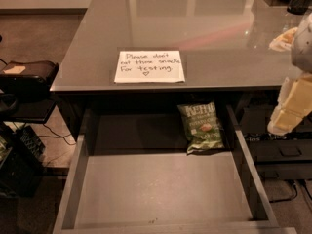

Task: Pick green jalapeno chip bag from top drawer and place on counter

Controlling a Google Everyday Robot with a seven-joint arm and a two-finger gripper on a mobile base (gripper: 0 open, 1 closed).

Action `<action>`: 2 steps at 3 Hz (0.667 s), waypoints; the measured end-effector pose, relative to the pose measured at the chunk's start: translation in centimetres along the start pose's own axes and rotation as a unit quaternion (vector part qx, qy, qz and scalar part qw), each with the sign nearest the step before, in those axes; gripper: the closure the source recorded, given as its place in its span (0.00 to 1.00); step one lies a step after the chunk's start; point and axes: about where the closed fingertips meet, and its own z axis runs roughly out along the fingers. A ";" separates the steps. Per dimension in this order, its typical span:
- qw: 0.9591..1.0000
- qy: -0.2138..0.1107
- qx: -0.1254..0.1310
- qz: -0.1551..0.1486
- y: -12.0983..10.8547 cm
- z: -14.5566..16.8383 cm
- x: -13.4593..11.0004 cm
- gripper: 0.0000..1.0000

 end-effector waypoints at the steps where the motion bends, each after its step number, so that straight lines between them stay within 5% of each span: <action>1: 1.000 -0.030 0.007 0.004 0.4 3.8 0.6 0.00; 2: 0.998 -0.059 0.018 0.016 0.4 8.0 0.6 0.00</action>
Offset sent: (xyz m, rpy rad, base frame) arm 0.0406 0.0183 -0.1329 0.1915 -0.1059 -0.0307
